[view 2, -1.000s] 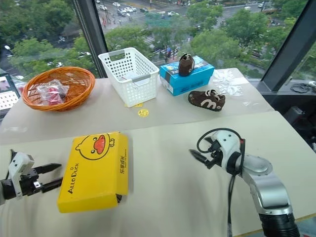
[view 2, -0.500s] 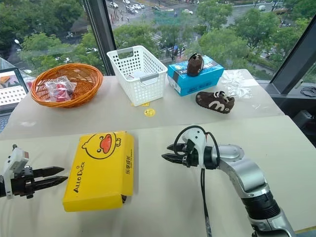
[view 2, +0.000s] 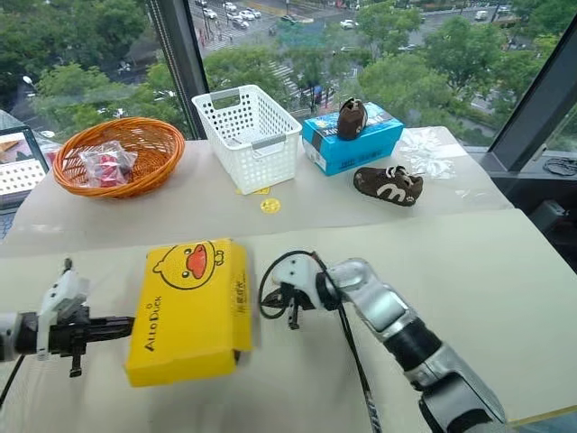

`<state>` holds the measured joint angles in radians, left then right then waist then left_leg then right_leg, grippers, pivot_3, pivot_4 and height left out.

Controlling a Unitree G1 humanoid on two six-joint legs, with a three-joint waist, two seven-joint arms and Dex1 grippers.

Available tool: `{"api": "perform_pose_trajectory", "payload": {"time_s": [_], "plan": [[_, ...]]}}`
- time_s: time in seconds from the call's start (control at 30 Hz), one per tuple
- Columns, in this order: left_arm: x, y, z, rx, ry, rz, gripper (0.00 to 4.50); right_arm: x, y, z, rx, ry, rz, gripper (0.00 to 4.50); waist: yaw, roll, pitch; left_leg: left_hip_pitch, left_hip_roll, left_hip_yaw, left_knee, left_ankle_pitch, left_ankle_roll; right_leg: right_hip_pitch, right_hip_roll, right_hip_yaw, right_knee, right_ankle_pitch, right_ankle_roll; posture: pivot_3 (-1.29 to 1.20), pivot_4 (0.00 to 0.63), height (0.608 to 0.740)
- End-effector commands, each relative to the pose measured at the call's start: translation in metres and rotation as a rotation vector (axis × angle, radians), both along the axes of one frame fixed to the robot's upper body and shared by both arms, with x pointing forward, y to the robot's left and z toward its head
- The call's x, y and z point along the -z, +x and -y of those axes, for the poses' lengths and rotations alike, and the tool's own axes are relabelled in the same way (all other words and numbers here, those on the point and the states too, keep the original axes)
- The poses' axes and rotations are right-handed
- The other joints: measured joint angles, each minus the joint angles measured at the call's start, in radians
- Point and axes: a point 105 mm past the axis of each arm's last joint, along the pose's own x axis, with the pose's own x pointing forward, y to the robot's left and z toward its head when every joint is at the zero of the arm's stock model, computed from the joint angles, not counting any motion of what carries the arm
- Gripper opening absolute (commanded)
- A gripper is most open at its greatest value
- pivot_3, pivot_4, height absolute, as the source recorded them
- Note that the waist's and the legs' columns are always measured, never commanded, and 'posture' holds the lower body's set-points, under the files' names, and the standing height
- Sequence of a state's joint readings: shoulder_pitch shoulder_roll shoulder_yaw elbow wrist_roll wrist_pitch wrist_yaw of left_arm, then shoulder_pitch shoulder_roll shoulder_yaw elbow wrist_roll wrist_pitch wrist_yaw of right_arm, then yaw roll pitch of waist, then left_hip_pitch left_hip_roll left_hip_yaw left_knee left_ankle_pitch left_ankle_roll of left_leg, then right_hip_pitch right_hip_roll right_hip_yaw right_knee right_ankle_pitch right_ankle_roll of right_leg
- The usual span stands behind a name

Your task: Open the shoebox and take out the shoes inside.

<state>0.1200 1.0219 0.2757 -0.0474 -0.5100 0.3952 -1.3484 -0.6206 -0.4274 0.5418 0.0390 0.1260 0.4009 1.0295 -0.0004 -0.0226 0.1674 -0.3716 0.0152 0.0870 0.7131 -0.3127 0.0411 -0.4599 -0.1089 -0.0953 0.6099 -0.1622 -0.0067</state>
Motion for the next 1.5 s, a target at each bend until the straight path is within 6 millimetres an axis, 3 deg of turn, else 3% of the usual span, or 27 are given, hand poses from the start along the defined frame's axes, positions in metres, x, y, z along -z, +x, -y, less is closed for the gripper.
{"api": "perform_pose_trajectory", "payload": {"time_s": [0.03, 0.13, 0.3, 0.4, 0.53, 0.8, 0.93, 1.13, 1.5], "plan": [[-0.007, -0.005, 0.027, 0.165, 0.046, 0.004, 0.09, -0.014, 0.004, -0.002, -0.063, 0.003, 0.063, 0.01, 0.0, 0.0, 0.0, 0.0, 0.0, 0.0, 0.0, 0.001, -0.001, 0.0, 0.0, 0.0, 0.0, 0.0, 0.0, 0.0, 0.15, 0.731], [-0.011, -0.004, 0.044, 0.23, 0.04, 0.022, 0.09, -0.019, 0.012, 0.006, -0.045, -0.005, 0.082, 0.01, 0.003, 0.0, 0.0, -0.001, -0.001, 0.0, 0.001, 0.0, -0.001, 0.0, -0.001, 0.0, -0.001, 0.0, 0.0, 0.0, 0.15, 0.731], [-0.015, 0.009, 0.075, 0.327, 0.019, 0.091, 0.09, -0.037, 0.025, 0.045, 0.038, -0.029, 0.119, 0.01, 0.008, 0.0, 0.0, -0.002, -0.001, 0.0, 0.001, 0.0, 0.0, 0.001, 0.0, 0.0, -0.001, 0.0, 0.001, 0.0, 0.15, 0.731], [-0.018, 0.022, 0.088, 0.374, 0.015, 0.128, 0.09, -0.046, 0.022, 0.076, 0.072, -0.067, 0.128, 0.01, 0.015, 0.0, 0.0, -0.002, -0.002, 0.0, 0.002, 0.0, 0.0, 0.001, 0.0, -0.001, -0.001, 0.0, 0.001, 0.0, 0.15, 0.731], [-0.012, 0.04, 0.092, 0.411, 0.07, 0.161, 0.09, -0.047, 0.012, 0.095, 0.104, -0.095, 0.127, 0.01, 0.012, -0.001, 0.0, -0.002, -0.002, 0.0, 0.002, 0.0, 0.0, 0.002, 0.001, -0.001, -0.001, 0.0, 0.002, 0.0, 0.15, 0.731], [0.01, 0.07, 0.078, 0.442, 0.24, 0.2, 0.09, -0.049, 0.0, 0.09, 0.135, -0.059, 0.118, 0.01, 0.004, -0.002, 0.0, -0.001, -0.001, 0.0, 0.003, -0.003, 0.005, 0.002, 0.002, 0.001, -0.001, 0.0, 0.002, 0.0, 0.15, 0.731], [0.009, 0.085, 0.077, 0.431, 0.272, 0.253, 0.09, -0.051, 0.001, 0.087, 0.156, -0.042, 0.121, 0.01, 0.01, -0.002, 0.0, -0.001, 0.0, 0.0, 0.007, -0.003, 0.006, 0.002, 0.002, 0.0, 0.001, 0.0, 0.002, 0.0, 0.15, 0.731], [-0.001, 0.107, 0.091, 0.389, 0.247, 0.348, 0.09, -0.052, 0.0, 0.084, 0.165, -0.028, 0.115, 0.01, 0.014, -0.002, 0.0, -0.002, 0.0, 0.0, 0.011, -0.003, 0.007, 0.002, 0.001, 0.0, 0.002, 0.001, 0.002, 0.0, 0.15, 0.731], [-0.005, 0.117, 0.097, 0.366, 0.244, 0.395, 0.09, -0.056, -0.004, 0.08, 0.146, -0.015, 0.111, 0.01, 0.014, -0.002, 0.0, -0.005, 0.0, -0.001, 0.015, -0.004, 0.007, 0.002, 0.001, 0.0, 0.002, 0.002, 0.003, 0.0, 0.15, 0.731]]}}
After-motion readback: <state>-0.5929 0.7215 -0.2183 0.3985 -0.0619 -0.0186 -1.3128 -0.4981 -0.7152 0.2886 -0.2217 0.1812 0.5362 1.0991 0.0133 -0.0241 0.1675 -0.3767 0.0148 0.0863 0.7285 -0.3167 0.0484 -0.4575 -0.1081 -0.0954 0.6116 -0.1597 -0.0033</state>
